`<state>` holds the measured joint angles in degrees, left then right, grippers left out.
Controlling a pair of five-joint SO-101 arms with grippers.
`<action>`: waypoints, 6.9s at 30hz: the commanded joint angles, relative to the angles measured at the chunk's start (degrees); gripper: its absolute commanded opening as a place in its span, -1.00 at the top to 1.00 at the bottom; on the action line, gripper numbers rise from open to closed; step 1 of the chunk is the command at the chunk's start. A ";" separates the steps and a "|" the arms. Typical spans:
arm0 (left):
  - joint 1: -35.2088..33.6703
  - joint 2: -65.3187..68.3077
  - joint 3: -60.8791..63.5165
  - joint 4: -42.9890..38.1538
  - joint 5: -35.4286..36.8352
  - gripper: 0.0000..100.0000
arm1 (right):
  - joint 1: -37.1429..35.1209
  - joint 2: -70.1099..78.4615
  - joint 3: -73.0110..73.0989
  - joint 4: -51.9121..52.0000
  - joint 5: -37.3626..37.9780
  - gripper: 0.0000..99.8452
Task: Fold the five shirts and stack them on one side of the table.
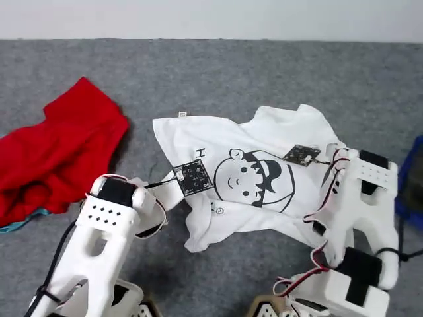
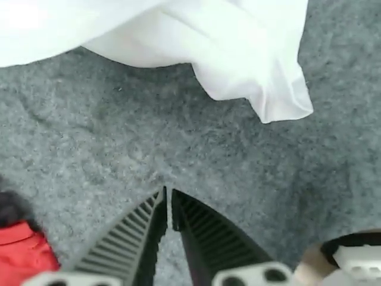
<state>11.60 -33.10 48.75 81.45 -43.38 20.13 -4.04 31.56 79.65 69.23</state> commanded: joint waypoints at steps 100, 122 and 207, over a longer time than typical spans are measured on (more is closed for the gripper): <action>26.29 29.98 -27.74 10.46 7.21 0.98 | 2.33 -21.23 -9.93 21.05 -1.85 0.98; 3.16 3.78 -17.89 11.43 -3.96 0.98 | 18.68 -34.86 7.03 19.12 20.75 0.98; -1.85 84.84 -92.88 3.60 31.12 0.95 | 5.76 8.31 -38.68 16.31 -14.68 0.47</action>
<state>10.90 52.00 -40.31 85.14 -10.15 25.41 7.56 -6.68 96.97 53.93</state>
